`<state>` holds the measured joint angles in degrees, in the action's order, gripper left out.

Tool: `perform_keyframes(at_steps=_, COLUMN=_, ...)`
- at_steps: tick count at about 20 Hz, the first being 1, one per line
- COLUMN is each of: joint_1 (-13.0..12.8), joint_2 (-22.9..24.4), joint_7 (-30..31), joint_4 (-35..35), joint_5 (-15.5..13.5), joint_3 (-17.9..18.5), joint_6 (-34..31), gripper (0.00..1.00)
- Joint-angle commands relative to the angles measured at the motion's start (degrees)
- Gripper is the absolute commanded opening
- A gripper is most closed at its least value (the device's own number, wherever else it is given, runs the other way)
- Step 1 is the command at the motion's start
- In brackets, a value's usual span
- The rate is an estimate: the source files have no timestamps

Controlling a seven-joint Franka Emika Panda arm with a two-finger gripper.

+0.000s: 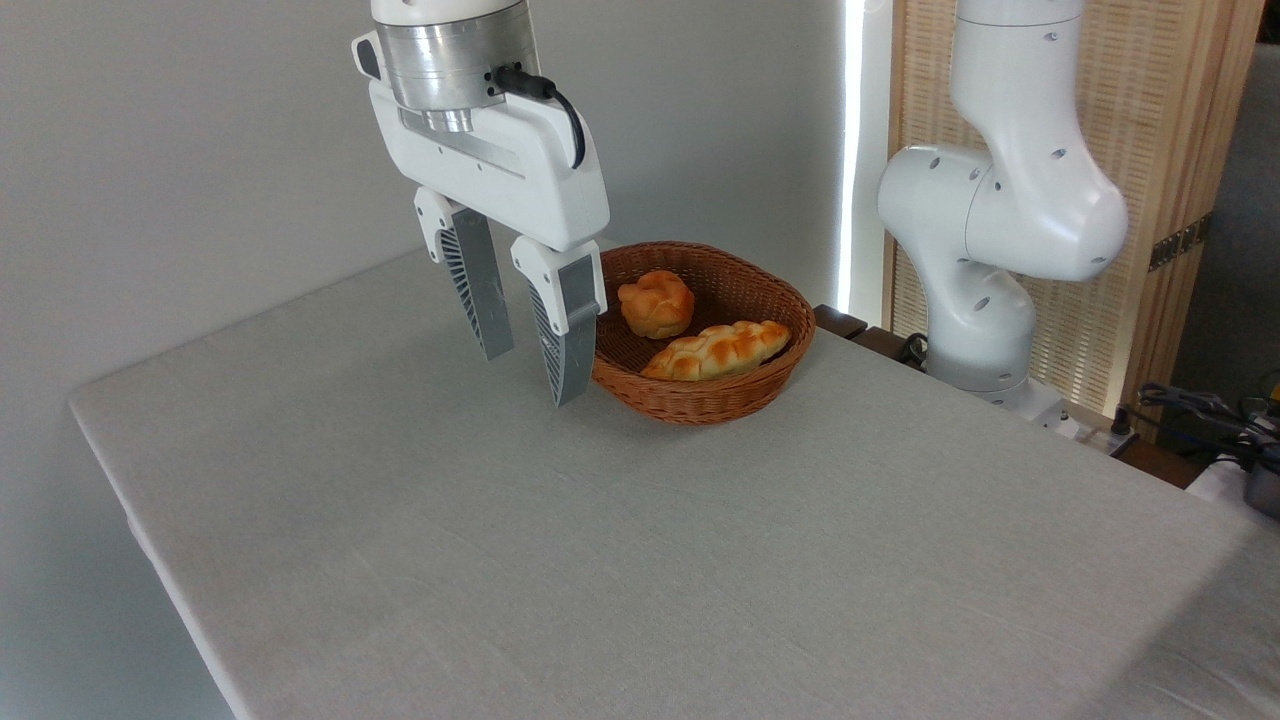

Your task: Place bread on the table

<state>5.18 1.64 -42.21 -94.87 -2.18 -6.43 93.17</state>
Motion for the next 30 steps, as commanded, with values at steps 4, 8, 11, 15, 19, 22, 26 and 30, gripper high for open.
perform_keyframes(at_steps=4, joint_1=0.2, joint_2=-0.6, joint_7=-1.3, joint_4=1.3, joint_5=-0.9, joint_3=0.5, joint_6=-0.9, gripper=1.0)
perform_keyframes(at_steps=8, joint_1=0.1, joint_2=-0.5, joint_7=-1.3, joint_4=1.1, joint_5=-0.9, joint_3=0.5, joint_6=-0.9, gripper=1.0)
perform_keyframes(at_steps=11, joint_1=0.1, joint_2=-0.1, joint_7=-1.2, joint_4=0.0, joint_5=-0.9, joint_3=0.4, joint_6=-0.9, gripper=1.0)
perform_keyframes(at_steps=15, joint_1=-1.0, joint_2=1.4, joint_7=-0.7, joint_4=-2.6, joint_5=-1.1, joint_3=-0.1, joint_6=-0.9, gripper=1.0)
perform_keyframes(at_steps=19, joint_1=-4.7, joint_2=6.3, joint_7=-0.7, joint_4=-9.1, joint_5=-1.1, joint_3=0.0, joint_6=-0.9, gripper=1.0)
perform_keyframes(at_steps=22, joint_1=-8.2, joint_2=13.4, joint_7=-0.7, joint_4=-17.2, joint_5=-1.2, joint_3=0.5, joint_6=-0.8, gripper=1.0)
perform_keyframes(at_steps=26, joint_1=-17.5, joint_2=25.1, joint_7=-0.3, joint_4=-30.3, joint_5=-2.6, joint_3=2.7, joint_6=-0.7, gripper=1.0)
perform_keyframes(at_steps=30, joint_1=-26.5, joint_2=30.3, joint_7=1.6, joint_4=-36.1, joint_5=-8.6, joint_3=4.3, joint_6=-0.8, gripper=1.0)
